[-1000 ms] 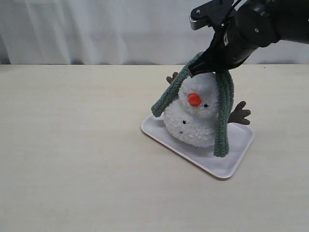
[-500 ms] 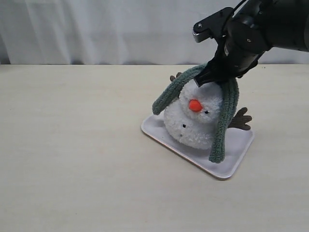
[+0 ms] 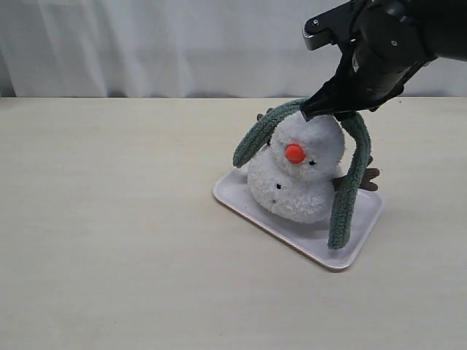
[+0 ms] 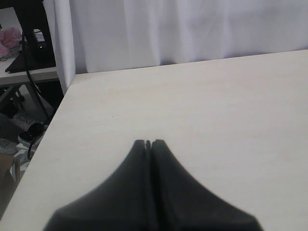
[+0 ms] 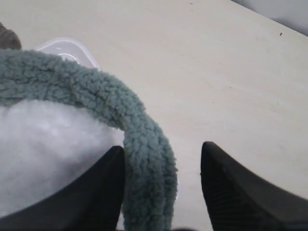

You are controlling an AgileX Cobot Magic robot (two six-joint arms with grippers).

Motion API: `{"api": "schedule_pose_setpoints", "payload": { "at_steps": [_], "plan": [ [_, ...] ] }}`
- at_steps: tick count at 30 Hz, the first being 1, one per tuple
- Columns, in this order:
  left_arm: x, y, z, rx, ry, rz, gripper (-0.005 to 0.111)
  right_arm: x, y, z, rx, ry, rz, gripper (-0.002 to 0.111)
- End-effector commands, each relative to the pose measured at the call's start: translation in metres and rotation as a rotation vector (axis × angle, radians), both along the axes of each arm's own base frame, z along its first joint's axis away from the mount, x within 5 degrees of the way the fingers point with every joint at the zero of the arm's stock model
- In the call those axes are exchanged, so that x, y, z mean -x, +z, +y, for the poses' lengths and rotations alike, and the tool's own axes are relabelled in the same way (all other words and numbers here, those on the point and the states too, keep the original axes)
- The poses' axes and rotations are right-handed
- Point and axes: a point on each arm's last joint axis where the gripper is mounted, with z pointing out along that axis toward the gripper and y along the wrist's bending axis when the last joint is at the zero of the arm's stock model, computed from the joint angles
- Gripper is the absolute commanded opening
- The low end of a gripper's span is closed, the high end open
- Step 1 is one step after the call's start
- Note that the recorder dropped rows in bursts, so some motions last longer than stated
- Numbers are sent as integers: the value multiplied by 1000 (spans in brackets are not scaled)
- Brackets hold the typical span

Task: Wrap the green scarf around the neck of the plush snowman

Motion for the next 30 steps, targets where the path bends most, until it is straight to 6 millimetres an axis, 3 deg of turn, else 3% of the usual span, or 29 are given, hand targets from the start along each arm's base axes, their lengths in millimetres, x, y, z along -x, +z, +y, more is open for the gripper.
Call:
{"api": "schedule_pose_setpoints", "payload": {
  "at_steps": [1,4,7,14,22,30],
  "plan": [
    [0,0,0,4,0,-10,0,10,15,0,-55,37,6,47],
    [0,0,0,4,0,-10,0,17,23,0,-78,58,24,46],
    [0,0,0,4,0,-10,0,23,25,-4,-57,47,52,37],
    [0,0,0,4,0,-10,0,31,10,-25,-106,34,14,4],
    [0,0,0,4,0,-10,0,38,-19,-60,-170,-52,20,4],
    [0,0,0,4,0,-10,0,40,-30,-46,-269,6,2,4]
  ]
}}
